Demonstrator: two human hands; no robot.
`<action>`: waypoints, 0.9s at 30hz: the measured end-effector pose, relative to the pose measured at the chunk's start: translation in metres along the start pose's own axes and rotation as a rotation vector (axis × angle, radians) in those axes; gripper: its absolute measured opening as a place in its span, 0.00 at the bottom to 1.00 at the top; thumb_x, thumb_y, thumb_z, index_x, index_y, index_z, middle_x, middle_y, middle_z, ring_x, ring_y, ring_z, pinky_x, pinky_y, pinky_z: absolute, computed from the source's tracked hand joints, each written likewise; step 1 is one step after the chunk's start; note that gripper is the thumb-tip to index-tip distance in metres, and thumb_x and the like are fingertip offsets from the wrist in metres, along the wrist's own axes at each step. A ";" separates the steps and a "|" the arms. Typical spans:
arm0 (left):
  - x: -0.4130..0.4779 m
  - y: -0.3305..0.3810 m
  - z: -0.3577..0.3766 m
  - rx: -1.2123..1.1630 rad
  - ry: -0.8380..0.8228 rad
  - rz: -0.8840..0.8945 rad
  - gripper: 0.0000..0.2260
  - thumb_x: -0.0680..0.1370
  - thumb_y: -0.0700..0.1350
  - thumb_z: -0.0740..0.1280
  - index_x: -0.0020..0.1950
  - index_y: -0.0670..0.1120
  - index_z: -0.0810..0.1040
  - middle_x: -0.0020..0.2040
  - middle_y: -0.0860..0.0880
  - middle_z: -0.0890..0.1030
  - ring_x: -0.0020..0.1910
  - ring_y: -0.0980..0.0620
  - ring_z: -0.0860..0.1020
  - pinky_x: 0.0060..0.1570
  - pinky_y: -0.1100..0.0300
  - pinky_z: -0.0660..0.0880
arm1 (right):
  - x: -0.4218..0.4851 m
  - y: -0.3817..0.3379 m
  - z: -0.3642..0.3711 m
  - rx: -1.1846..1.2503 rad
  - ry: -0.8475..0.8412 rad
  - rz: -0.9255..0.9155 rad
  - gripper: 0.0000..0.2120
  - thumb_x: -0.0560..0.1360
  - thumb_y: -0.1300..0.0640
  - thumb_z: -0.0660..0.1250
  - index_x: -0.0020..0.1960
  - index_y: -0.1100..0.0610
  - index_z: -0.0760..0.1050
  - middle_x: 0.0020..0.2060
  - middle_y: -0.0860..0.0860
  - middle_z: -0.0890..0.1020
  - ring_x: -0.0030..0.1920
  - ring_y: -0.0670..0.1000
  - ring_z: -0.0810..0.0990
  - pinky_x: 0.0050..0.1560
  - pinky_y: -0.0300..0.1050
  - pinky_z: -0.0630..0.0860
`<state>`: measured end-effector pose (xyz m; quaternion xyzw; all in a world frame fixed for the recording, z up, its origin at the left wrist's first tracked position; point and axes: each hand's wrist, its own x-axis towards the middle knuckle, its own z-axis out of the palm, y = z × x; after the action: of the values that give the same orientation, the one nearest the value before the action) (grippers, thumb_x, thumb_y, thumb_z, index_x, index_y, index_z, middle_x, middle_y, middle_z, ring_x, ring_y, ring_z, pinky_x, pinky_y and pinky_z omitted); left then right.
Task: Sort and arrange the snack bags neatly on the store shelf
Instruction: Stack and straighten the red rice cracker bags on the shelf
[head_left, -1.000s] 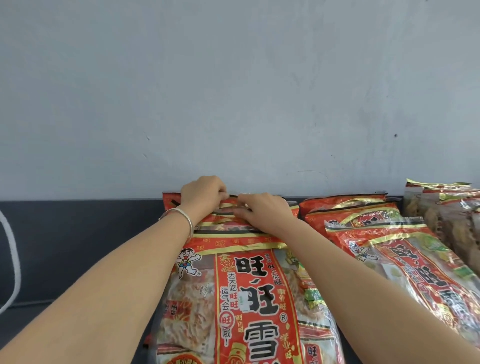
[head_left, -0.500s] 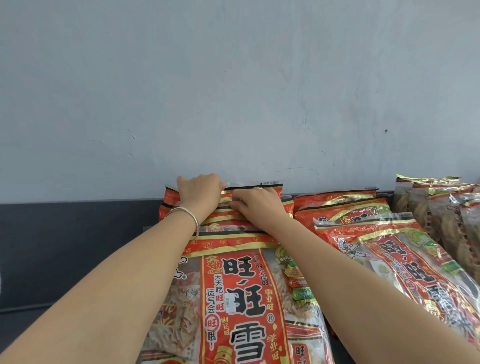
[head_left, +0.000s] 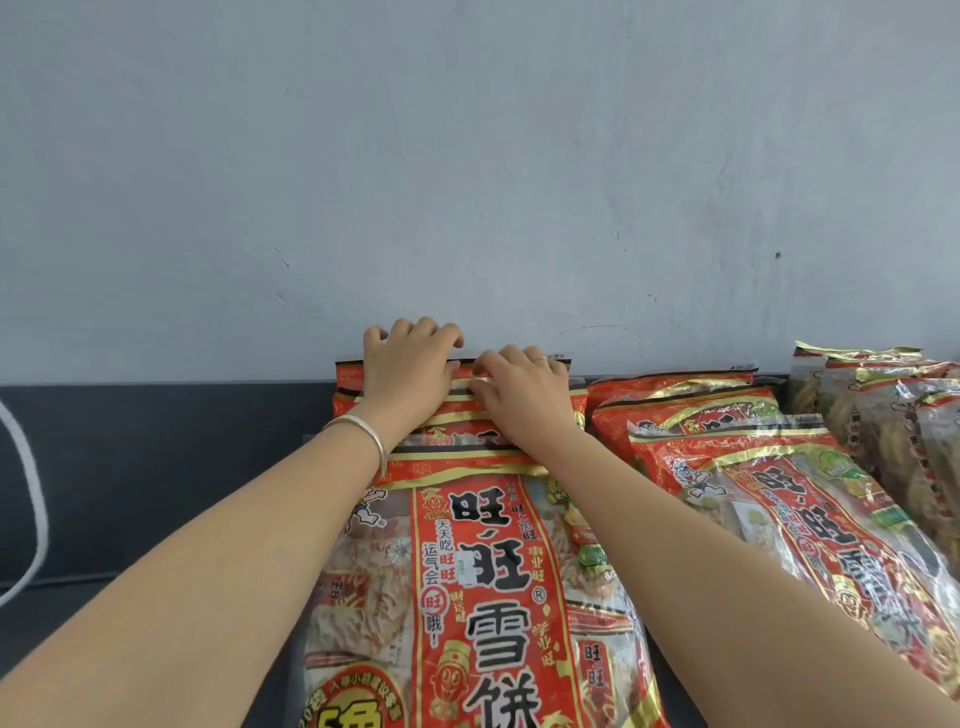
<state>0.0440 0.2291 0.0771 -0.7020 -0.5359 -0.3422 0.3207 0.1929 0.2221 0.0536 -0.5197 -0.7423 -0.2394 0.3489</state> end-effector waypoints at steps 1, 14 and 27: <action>-0.004 0.001 -0.006 -0.013 -0.016 -0.008 0.11 0.79 0.51 0.61 0.61 0.54 0.73 0.59 0.51 0.77 0.59 0.47 0.73 0.57 0.48 0.64 | -0.003 -0.002 -0.002 0.010 0.001 -0.003 0.14 0.79 0.46 0.58 0.60 0.51 0.75 0.57 0.50 0.78 0.61 0.56 0.72 0.58 0.54 0.66; -0.115 0.046 -0.068 -0.051 -0.071 -0.217 0.13 0.77 0.54 0.62 0.61 0.54 0.73 0.61 0.52 0.75 0.63 0.49 0.71 0.61 0.47 0.65 | -0.101 -0.009 -0.059 0.175 -0.157 -0.032 0.17 0.79 0.45 0.58 0.65 0.49 0.72 0.64 0.51 0.74 0.68 0.57 0.68 0.66 0.59 0.64; -0.208 0.086 -0.104 -0.164 -0.246 -0.571 0.36 0.70 0.65 0.67 0.72 0.58 0.55 0.73 0.47 0.60 0.71 0.43 0.61 0.60 0.36 0.67 | -0.186 -0.004 -0.088 0.354 -0.620 0.171 0.42 0.69 0.28 0.61 0.76 0.39 0.47 0.77 0.55 0.40 0.75 0.69 0.50 0.68 0.71 0.57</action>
<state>0.0732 0.0148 -0.0432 -0.5830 -0.7167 -0.3727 0.0869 0.2533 0.0453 -0.0327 -0.5594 -0.7965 0.0916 0.2105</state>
